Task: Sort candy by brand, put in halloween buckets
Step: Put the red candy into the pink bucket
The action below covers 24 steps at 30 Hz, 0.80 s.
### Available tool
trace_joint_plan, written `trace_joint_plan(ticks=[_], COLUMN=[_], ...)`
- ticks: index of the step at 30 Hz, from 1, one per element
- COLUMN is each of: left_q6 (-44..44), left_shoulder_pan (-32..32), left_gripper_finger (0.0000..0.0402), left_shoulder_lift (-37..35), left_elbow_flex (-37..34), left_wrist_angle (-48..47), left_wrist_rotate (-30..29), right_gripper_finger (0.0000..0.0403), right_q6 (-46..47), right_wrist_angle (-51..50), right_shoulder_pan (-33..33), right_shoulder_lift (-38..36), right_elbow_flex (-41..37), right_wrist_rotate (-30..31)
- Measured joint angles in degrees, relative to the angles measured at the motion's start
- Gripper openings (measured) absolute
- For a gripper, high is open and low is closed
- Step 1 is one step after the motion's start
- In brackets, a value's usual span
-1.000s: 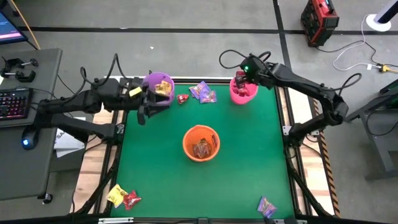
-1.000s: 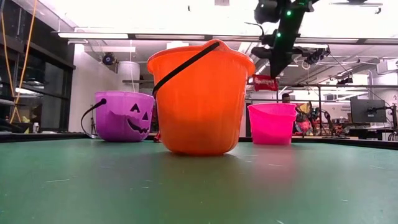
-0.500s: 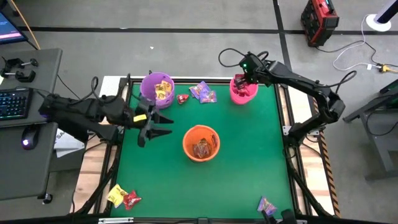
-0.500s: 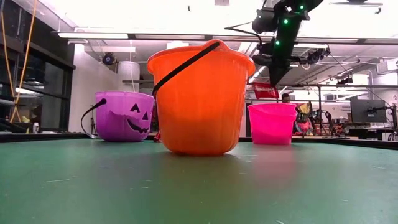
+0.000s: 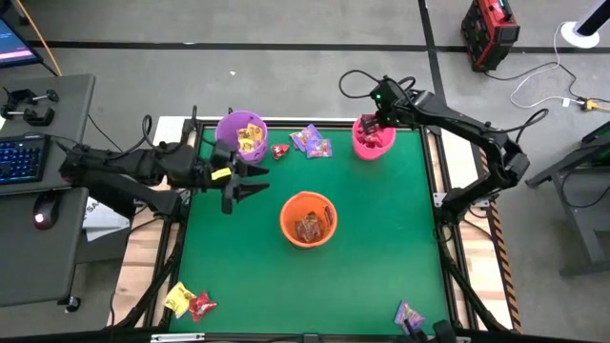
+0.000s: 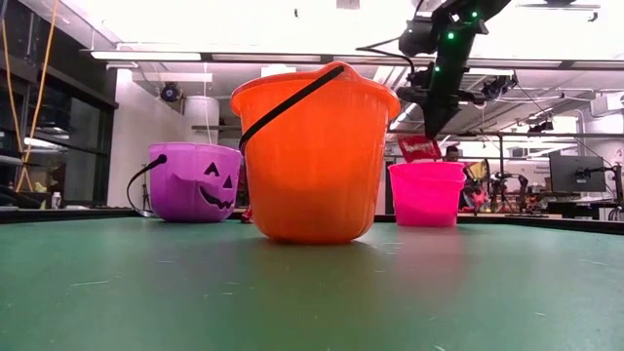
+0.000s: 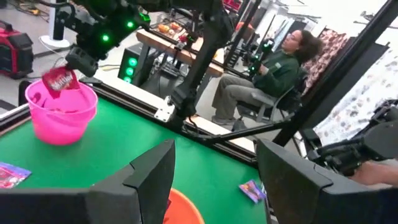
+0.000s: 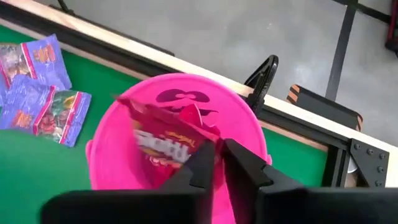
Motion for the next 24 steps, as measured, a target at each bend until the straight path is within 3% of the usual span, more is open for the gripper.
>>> trace_joint_plan(ticks=[9, 13, 18, 24], left_q6=[1.46, 3.12, 3.76, 12.04], left_shoulder_pan=[1.50, 2.81, 10.10, 23.29], left_gripper_finger=[0.0213, 0.0213, 0.0213, 0.0213], left_shoulder_lift=[-0.02, -0.02, 2.81, 15.09], left_elbow_flex=[0.00, 0.00, 3.19, 17.41], left_wrist_angle=[0.05, 0.46, -0.96, -18.64], left_wrist_rotate=[0.10, -0.07, 1.65, 13.94], right_gripper_finger=[0.0190, 0.0249, 0.0272, 0.0271], right_q6=[0.07, -1.49, -1.72, 0.98], right_wrist_angle=[-1.74, -1.02, -0.92, -0.86], right_shoulder_pan=[0.03, 0.13, 0.64, 1.76], right_shoulder_lift=[0.00, -0.06, -2.41, -7.12], right_elbow_flex=[-0.02, -0.04, -0.04, -0.04], right_wrist_rotate=[-0.93, -4.25, -7.21, -7.27])
